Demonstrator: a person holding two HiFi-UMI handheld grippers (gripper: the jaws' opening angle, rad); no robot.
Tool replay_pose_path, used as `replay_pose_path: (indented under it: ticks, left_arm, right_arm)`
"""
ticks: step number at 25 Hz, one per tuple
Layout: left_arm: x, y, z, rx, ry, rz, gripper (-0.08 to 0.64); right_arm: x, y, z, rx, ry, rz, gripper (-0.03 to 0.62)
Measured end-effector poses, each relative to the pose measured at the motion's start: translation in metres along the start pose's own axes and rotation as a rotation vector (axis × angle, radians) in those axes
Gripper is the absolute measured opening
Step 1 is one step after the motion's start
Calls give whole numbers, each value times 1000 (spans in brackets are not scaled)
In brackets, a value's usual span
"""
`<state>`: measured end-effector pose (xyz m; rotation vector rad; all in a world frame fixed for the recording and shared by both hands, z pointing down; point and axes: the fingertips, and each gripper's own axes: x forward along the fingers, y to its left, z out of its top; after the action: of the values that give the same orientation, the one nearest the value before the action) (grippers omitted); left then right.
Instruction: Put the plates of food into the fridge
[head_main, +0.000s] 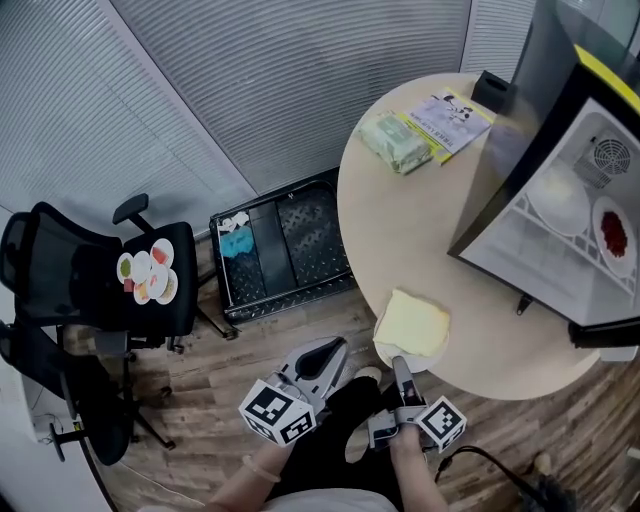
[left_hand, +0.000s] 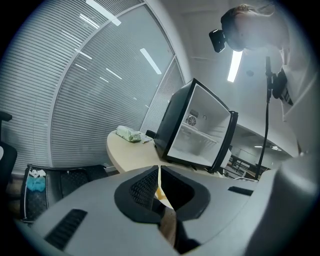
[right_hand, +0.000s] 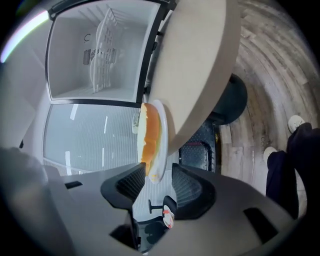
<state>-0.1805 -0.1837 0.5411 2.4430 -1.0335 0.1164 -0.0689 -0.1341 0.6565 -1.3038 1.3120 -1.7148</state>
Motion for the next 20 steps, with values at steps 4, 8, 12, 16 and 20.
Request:
replay_pose_path:
  ticks: [4,8,12,16,20]
  left_arm:
    - [5,5,-3,2,10,-8,5]
    - [11,8,-2,-4,9,-11,5]
    - [11,8,-3,-4,17,-17,5]
    - [16,4,-5,0,23,-33,5]
    - [19,0,-6,0,34,-45,5]
  right_arm:
    - [3,-1,3,72,-33,5,165]
    - [5,-2,6,83,-53,-8,34]
    - [5,-1,4,119,-57,15,28]
    - [5,2,6,131,-59,41,21]
    - [6,7,5,125,-52,59,20]
